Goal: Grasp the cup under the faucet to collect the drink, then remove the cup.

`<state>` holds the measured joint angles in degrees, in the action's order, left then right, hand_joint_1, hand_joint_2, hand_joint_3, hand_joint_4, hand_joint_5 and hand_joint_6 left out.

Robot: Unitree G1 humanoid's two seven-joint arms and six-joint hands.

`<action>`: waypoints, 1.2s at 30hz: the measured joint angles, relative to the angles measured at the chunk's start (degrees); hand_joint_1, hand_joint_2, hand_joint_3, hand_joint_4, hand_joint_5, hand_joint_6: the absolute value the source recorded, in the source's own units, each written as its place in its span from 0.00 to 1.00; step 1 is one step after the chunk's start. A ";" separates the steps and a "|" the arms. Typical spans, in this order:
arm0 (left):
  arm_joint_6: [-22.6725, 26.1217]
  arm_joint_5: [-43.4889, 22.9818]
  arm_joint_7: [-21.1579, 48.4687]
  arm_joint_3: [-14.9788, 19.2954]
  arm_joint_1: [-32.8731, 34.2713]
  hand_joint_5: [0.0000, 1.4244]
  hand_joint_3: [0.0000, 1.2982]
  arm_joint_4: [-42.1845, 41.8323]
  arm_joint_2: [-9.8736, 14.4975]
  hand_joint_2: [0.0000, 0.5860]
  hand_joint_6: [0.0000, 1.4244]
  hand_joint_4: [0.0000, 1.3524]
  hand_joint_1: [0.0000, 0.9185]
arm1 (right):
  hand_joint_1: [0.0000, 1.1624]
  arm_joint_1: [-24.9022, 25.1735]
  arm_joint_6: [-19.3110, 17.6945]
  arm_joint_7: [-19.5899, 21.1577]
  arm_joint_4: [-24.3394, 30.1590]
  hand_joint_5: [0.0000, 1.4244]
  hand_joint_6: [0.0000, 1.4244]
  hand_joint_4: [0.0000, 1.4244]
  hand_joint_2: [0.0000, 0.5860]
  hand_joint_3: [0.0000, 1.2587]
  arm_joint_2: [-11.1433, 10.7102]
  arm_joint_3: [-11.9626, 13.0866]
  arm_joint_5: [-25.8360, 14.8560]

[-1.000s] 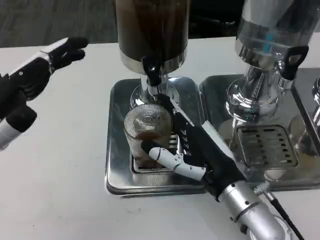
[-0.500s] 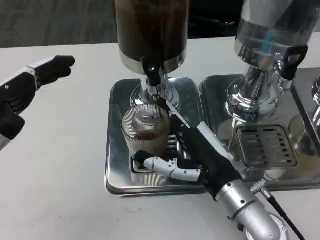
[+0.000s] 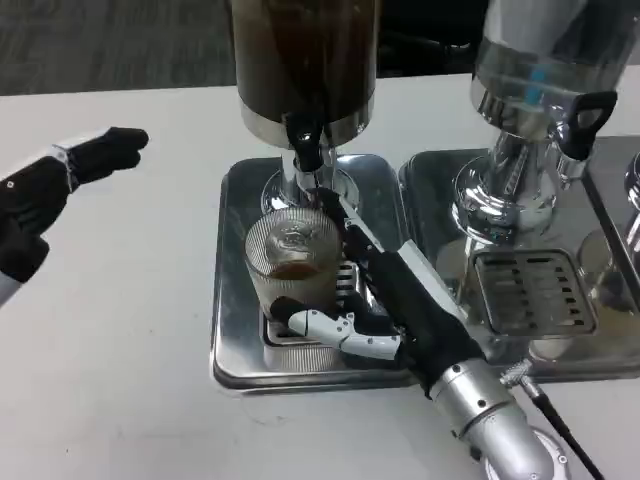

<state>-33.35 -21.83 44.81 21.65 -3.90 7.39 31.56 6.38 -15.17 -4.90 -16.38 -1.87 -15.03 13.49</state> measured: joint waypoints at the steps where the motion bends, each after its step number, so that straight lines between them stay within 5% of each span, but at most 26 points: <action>1: 0.03 0.00 0.00 -0.01 -0.06 0.11 0.19 0.00 0.00 0.16 0.07 0.11 0.00 | 0.61 0.00 0.00 0.51 -0.09 0.00 0.00 0.00 0.31 0.00 0.20 0.00 0.26; 10: 0.56 0.02 0.00 -0.01 -0.60 0.11 0.19 0.00 0.05 0.16 0.07 0.12 0.00 | 0.59 0.65 0.02 3.30 -2.03 0.00 0.00 0.00 0.32 0.00 1.58 0.29 0.96; 36: 1.51 0.05 0.00 0.01 -1.20 0.13 0.22 0.54 1.09 0.16 0.08 0.15 0.00 | 0.55 4.60 -4.66 2.35 -12.24 0.00 0.00 0.00 0.30 0.00 1.47 0.48 -0.94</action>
<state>-31.84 -21.78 44.81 21.66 -5.10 7.93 32.66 10.98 -19.84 -2.55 -28.63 -0.40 -14.55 12.55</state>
